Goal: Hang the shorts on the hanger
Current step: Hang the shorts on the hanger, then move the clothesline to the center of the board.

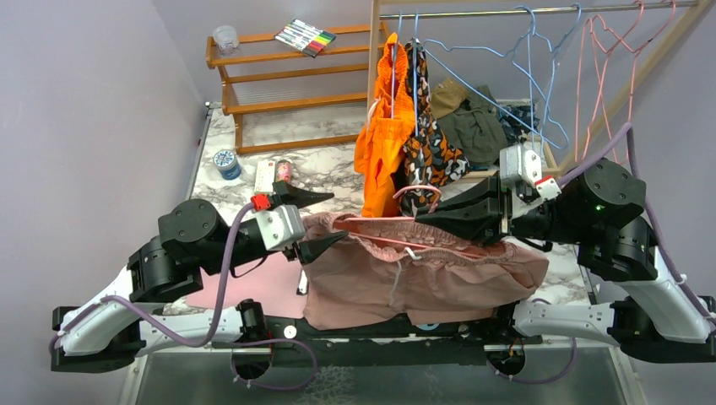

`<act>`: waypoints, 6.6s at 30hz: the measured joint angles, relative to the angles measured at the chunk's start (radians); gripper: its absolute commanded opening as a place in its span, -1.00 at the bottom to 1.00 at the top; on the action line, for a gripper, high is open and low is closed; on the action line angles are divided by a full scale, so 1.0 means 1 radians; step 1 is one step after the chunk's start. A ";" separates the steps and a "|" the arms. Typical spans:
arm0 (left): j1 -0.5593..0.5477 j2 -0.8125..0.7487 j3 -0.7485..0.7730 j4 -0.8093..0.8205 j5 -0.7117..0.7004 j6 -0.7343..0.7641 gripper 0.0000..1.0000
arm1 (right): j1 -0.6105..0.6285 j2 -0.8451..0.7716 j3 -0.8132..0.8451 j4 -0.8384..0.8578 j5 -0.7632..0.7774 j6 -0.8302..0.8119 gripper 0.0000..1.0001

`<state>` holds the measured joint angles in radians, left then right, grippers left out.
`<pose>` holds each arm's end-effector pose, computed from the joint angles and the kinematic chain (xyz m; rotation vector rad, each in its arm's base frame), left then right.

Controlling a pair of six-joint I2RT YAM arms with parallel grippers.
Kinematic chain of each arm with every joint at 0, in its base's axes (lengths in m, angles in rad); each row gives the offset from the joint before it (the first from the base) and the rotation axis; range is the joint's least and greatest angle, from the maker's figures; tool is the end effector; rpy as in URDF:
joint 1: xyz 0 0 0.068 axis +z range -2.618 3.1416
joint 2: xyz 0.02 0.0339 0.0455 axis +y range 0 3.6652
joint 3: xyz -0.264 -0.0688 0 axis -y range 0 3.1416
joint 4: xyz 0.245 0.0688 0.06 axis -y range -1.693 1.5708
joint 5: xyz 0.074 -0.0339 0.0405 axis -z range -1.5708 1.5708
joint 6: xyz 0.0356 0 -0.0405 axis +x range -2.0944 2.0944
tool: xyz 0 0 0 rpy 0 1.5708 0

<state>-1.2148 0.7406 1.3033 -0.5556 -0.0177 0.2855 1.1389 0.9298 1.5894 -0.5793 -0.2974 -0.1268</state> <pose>0.0389 -0.1028 0.4739 1.0864 1.1868 -0.7134 0.0435 0.1194 0.5313 -1.1291 1.1103 1.0259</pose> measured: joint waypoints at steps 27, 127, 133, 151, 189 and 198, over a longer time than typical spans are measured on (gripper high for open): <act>0.000 -0.042 0.445 0.350 0.243 0.012 0.72 | -0.001 0.184 0.611 -0.026 -0.274 0.066 -0.99; -0.005 0.313 0.164 -0.023 0.310 0.008 -1.00 | -0.002 0.029 -0.053 -0.055 -0.044 0.004 -0.30; -0.003 0.300 0.126 -0.024 0.305 0.008 -1.00 | -0.002 0.033 -0.044 -0.111 -0.044 0.003 0.06; -0.003 0.288 0.109 -0.023 0.349 0.007 -1.00 | -0.002 0.036 0.011 -0.283 0.038 0.020 -0.01; 0.000 0.125 0.116 0.329 0.257 -0.078 0.60 | -0.001 -0.019 0.264 -0.521 -0.056 0.089 -0.99; 0.000 0.192 0.111 0.437 0.166 -0.080 0.58 | -0.001 -0.073 0.405 -0.588 0.043 0.116 -0.99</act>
<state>-1.2148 0.9325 1.4143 -0.1184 0.1478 0.2050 1.1378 0.8570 1.9945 -1.1675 -0.2546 -0.0105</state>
